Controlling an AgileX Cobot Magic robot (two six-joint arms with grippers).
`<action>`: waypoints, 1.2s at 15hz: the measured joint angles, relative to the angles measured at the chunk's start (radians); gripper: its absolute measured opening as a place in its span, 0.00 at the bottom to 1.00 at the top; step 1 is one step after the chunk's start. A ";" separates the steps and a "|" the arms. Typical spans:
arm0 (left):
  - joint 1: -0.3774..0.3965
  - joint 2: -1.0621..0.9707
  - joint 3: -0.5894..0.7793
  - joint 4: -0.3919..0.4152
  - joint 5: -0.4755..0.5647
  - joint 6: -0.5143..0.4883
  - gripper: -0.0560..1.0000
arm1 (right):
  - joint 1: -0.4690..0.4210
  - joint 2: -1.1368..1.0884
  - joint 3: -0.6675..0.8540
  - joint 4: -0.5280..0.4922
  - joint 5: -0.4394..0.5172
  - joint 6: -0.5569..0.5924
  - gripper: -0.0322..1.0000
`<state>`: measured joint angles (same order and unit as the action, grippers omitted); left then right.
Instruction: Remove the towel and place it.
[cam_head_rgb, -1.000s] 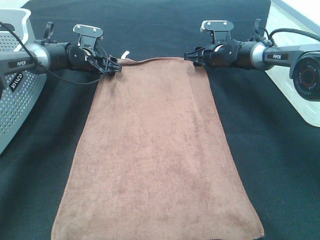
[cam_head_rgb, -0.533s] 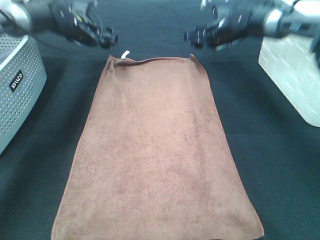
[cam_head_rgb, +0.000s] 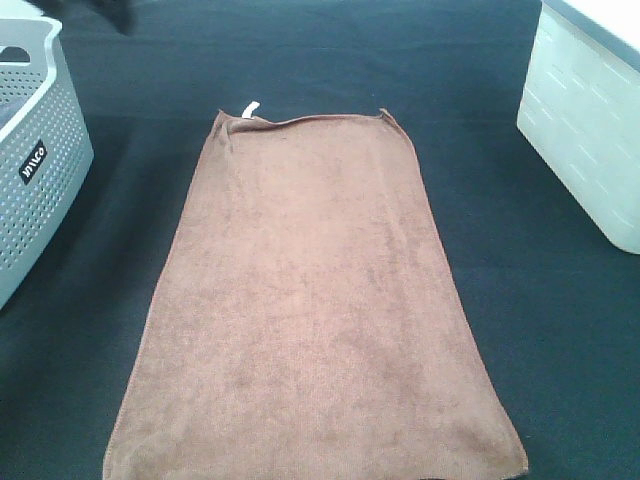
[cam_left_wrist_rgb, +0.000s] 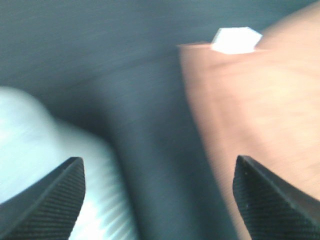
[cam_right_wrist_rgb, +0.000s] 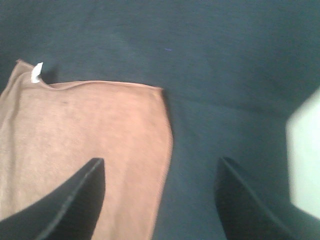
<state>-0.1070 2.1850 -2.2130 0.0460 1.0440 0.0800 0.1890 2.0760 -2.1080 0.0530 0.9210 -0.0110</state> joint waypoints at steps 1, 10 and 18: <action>0.047 -0.032 0.000 -0.002 0.047 -0.010 0.77 | -0.030 -0.035 0.000 0.000 0.052 0.016 0.60; 0.309 -0.427 0.460 -0.148 0.141 0.085 0.77 | -0.127 -0.430 0.405 0.053 0.288 0.029 0.60; 0.309 -1.251 1.311 -0.190 -0.092 0.088 0.77 | -0.127 -1.222 1.145 0.064 0.260 0.033 0.60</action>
<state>0.2020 0.9340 -0.9020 -0.1440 0.9520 0.1680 0.0620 0.8540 -0.9630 0.1170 1.1810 0.0220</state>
